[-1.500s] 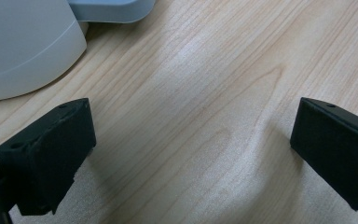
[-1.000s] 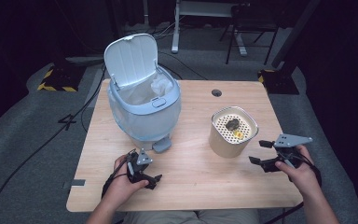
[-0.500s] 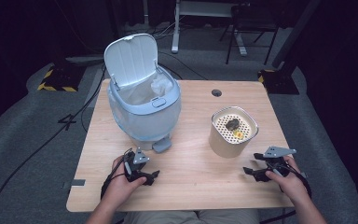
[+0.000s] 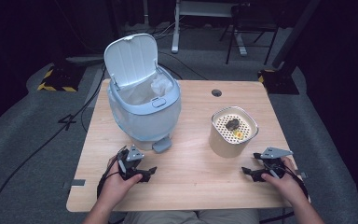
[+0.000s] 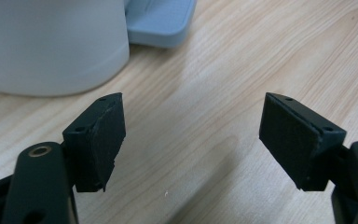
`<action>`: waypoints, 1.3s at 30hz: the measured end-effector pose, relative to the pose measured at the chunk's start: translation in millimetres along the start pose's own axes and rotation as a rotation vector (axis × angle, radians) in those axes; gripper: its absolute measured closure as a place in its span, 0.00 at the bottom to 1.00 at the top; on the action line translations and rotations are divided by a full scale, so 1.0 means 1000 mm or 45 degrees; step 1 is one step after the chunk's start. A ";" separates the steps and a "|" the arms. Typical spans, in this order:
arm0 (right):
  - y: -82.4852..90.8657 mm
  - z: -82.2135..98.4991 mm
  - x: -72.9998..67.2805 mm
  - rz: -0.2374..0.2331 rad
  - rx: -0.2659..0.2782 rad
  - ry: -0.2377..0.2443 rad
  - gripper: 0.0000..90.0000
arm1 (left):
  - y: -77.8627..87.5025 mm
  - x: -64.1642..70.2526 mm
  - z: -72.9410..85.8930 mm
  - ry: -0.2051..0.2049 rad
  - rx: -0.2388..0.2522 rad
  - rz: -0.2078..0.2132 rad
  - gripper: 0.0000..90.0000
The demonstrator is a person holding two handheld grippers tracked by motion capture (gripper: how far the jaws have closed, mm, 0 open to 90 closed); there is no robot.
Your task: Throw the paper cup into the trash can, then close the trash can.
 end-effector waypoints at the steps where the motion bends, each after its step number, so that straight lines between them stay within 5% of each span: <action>1: 0.000 0.000 0.000 0.000 0.000 0.000 0.16 | 0.001 0.000 0.000 0.003 0.006 -0.004 0.26; 4: 0.000 0.000 0.000 0.000 0.000 0.000 0.16 | 0.005 -0.002 -0.002 0.006 0.017 0.008 0.26; 13: -0.001 -0.001 0.001 -0.001 -0.004 -0.002 0.16 | 0.045 -0.013 -0.022 0.045 0.191 0.029 0.25; 24: -0.001 -0.001 0.001 0.000 0.000 -0.003 0.16 | 0.091 -0.030 -0.048 0.104 0.347 0.124 0.29; 39: -0.001 -0.001 0.000 0.000 0.001 0.000 0.16 | 0.140 -0.071 -0.103 0.059 0.557 0.203 0.34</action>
Point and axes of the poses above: each handheld gripper's, and its own axes: y roughly backward along the jaws, z roughly out of its underside, x roughly to its right, the point moved 3 cm from there along -y, roughly forward along the jaws, and after that the axes turned 12 degrees about -z, right-handed, at the moved point
